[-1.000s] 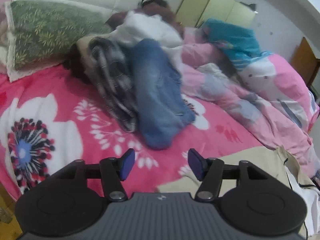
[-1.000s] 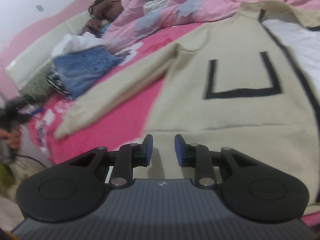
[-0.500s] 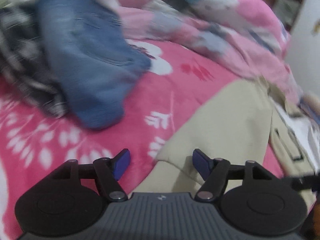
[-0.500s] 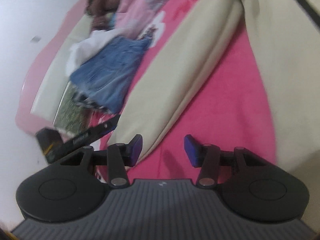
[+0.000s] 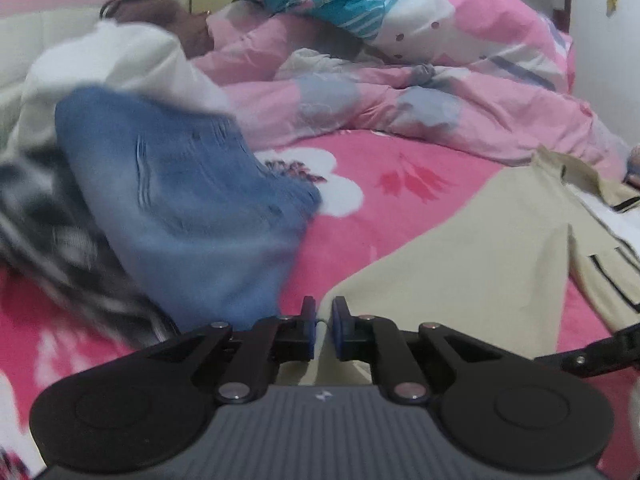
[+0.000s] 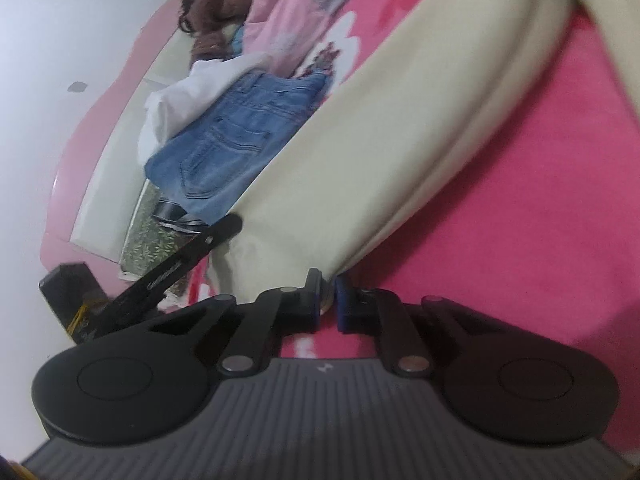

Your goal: Fold clothes

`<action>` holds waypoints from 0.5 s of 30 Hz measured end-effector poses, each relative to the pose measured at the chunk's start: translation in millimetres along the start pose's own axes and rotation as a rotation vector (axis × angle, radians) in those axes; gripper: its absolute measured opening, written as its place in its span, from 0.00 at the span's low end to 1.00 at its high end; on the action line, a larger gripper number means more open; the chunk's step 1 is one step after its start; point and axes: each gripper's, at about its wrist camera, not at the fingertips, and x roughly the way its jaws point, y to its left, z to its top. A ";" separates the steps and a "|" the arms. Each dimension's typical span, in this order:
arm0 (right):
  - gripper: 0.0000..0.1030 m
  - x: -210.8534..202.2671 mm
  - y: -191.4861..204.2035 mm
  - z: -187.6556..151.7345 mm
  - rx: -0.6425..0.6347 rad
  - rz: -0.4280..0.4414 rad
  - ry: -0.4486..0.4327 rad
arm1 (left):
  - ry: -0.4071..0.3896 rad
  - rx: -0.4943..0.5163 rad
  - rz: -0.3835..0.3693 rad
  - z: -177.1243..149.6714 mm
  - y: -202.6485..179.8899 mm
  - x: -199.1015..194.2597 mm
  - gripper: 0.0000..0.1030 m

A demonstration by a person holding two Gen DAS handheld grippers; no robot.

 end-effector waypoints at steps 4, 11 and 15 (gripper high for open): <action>0.05 26.1 -3.3 6.5 0.027 -0.010 0.027 | 0.055 0.077 0.082 5.9 -1.6 29.7 0.09; 0.13 36.6 2.4 1.5 -0.022 -0.038 0.065 | 0.061 0.244 0.203 -4.7 -26.8 49.1 0.20; 0.25 1.9 1.3 1.8 -0.067 -0.065 0.014 | 0.020 0.203 0.231 2.5 -27.5 26.7 0.31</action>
